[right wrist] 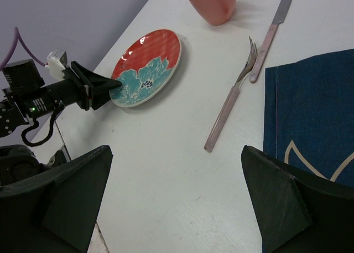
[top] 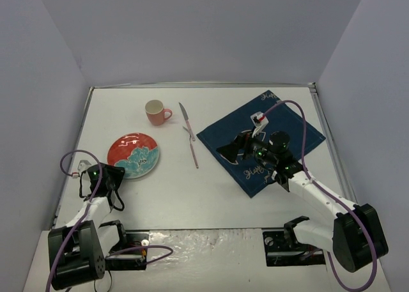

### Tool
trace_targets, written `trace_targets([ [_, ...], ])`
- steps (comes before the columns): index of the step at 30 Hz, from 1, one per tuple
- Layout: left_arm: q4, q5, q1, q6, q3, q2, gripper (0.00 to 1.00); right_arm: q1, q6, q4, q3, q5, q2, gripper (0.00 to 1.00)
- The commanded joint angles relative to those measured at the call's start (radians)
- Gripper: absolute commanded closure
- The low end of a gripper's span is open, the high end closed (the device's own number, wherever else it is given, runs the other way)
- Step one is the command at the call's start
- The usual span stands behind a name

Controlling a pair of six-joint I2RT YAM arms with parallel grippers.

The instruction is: Set the dinner table for one person

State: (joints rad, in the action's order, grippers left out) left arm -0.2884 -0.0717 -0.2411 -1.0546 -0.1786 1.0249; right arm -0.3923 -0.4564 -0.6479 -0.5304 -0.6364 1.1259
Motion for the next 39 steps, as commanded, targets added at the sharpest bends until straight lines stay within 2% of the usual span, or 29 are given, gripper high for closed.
trace_targets([
  [1,-0.018,0.013,-0.003,-0.012,-0.003,-0.005,0.93,0.001,0.005,-0.104,-0.002,-0.027,-0.009,0.0],
  [3,0.01,0.016,-0.003,-0.02,-0.009,-0.033,1.0,0.001,0.007,-0.102,-0.002,-0.027,-0.009,0.0],
  [10,0.196,0.006,-0.003,-0.041,-0.062,-0.249,1.0,0.0,0.005,-0.088,-0.013,-0.029,-0.019,0.0],
  [19,0.215,-0.134,0.014,-0.084,-0.155,-0.289,1.0,-0.002,-0.005,-0.059,-0.037,-0.031,-0.032,0.0],
  [39,0.261,-0.292,0.092,-0.067,-0.334,-0.37,1.0,-0.003,-0.013,0.029,-0.107,-0.006,-0.056,0.0],
])
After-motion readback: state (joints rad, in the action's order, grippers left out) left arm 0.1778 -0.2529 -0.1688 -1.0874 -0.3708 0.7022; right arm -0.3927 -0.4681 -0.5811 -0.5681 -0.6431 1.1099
